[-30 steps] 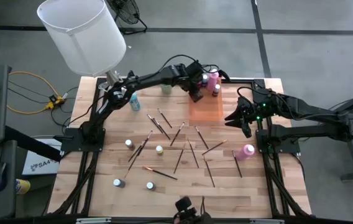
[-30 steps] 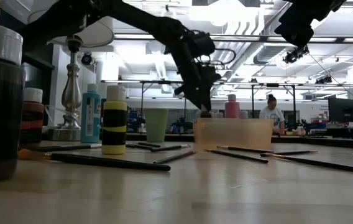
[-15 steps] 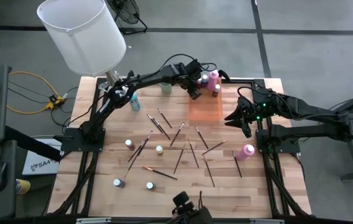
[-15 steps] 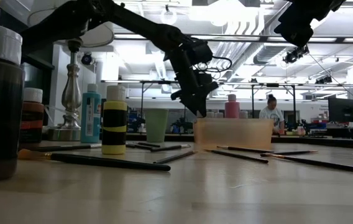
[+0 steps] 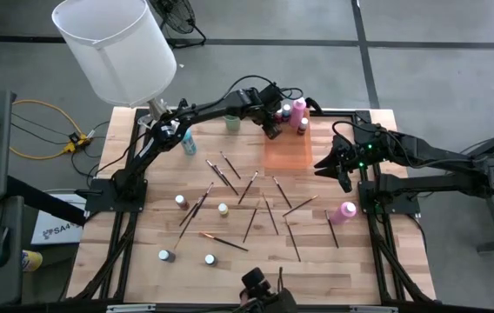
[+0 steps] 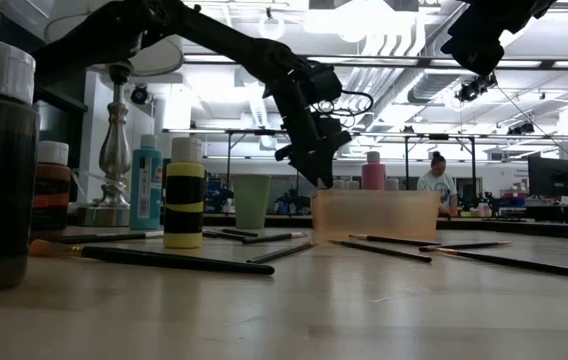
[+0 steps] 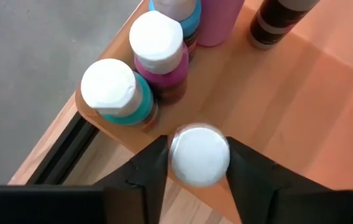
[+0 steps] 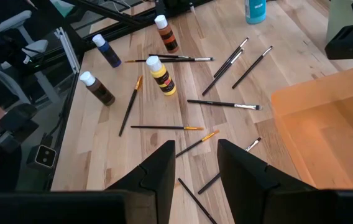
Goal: Pick & Place Paint Supplies
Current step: Put the brown paint bottle into the orange bin, then put the yellow paint bottle into the orange bin
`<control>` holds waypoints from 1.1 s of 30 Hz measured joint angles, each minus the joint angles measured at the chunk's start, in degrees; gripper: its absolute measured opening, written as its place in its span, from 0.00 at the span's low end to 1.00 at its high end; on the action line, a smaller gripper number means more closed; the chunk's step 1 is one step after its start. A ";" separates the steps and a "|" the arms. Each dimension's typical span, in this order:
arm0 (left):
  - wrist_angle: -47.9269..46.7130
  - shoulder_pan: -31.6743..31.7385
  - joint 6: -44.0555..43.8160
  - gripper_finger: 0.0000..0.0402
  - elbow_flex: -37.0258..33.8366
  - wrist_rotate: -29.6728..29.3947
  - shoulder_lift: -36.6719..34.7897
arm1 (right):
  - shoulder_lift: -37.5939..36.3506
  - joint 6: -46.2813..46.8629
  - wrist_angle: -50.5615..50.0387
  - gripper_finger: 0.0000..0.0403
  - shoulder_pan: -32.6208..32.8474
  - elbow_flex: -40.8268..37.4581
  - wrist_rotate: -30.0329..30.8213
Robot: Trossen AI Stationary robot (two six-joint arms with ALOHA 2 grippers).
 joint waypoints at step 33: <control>-8.51 -2.87 10.82 0.53 5.35 5.16 -9.43 | -0.02 0.00 0.44 0.28 -0.01 0.00 0.00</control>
